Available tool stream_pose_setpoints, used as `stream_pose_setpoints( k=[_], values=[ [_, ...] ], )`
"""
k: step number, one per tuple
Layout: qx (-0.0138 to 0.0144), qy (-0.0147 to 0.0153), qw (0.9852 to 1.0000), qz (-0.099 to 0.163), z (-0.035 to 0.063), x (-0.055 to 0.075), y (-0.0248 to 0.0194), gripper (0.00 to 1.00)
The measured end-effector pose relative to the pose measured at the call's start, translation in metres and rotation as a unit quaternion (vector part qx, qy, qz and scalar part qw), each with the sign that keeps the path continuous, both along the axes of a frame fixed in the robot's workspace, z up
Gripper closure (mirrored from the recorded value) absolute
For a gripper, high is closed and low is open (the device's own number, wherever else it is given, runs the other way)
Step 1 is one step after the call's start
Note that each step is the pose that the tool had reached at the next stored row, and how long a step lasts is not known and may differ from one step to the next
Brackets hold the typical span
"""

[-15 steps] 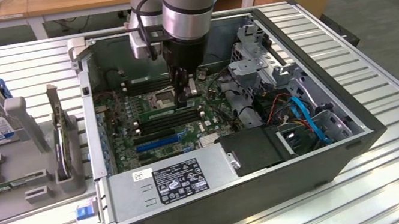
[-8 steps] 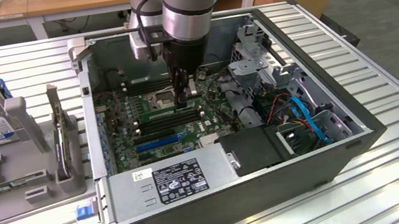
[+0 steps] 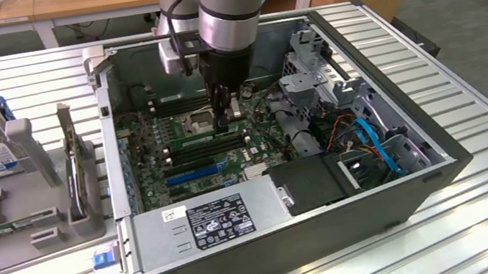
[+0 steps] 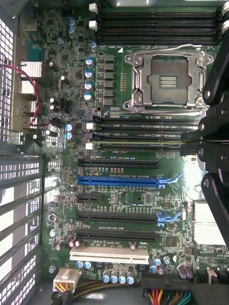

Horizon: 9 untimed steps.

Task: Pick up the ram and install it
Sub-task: 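Insert the ram into the slot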

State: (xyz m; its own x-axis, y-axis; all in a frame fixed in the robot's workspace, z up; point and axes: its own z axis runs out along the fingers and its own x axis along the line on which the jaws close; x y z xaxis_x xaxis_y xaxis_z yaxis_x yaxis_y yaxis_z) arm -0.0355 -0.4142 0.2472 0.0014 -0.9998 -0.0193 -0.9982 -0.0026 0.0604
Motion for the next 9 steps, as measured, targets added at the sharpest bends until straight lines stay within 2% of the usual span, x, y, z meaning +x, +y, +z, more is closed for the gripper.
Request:
stream_pose_setpoints(
  k=[9],
  values=[
    [0.0,0.0,1.0,0.0,-0.0028,0.0,0.0,0.89]
  ],
)
